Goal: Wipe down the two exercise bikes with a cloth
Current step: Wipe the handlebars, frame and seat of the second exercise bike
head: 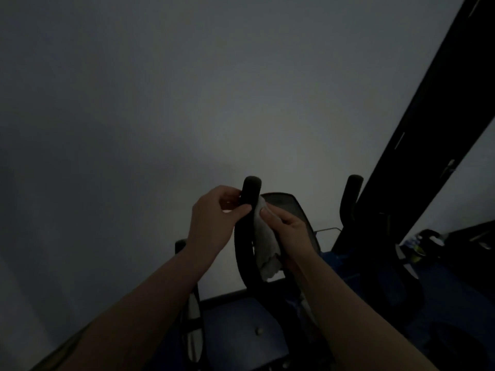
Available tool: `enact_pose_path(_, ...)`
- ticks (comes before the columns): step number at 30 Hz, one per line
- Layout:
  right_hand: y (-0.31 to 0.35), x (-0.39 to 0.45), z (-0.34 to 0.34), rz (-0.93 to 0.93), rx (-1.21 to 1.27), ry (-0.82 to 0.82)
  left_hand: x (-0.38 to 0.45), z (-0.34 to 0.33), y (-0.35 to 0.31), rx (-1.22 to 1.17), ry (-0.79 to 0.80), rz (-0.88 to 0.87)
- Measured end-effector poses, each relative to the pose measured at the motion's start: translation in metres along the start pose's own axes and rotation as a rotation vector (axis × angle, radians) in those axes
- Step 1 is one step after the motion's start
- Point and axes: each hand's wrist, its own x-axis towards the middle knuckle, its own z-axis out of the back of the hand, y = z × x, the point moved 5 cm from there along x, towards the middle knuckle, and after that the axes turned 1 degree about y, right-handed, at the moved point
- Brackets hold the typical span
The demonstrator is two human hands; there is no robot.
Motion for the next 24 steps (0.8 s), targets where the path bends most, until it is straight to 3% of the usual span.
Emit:
enact_pose_path(7, -0.01, -0.023, 0.016, -0.03, -0.263, -0.033, -0.027, -0.013, -0.004, 0.09, 0.019, -0.067)
enact_pose_path(11, 0.001, -0.029, 0.022, 0.068, -0.606, 0.041, -0.052, -0.018, -0.004, 0.168, 0.049, -0.11)
enact_pose_path(15, 0.005, -0.035, 0.028, 0.069, -1.009, 0.215, -0.072, -0.028, 0.0, 0.308, 0.131, -0.141)
enact_pose_path(20, 0.015, -0.05, 0.032, 0.036, -1.137, 0.332, -0.093, -0.036, 0.004, 0.558, 0.23, -0.292)
enact_pose_path(24, 0.023, -0.071, 0.043, 0.038, -1.266, 0.295, -0.111, -0.042, -0.001, 0.649, 0.318, -0.397)
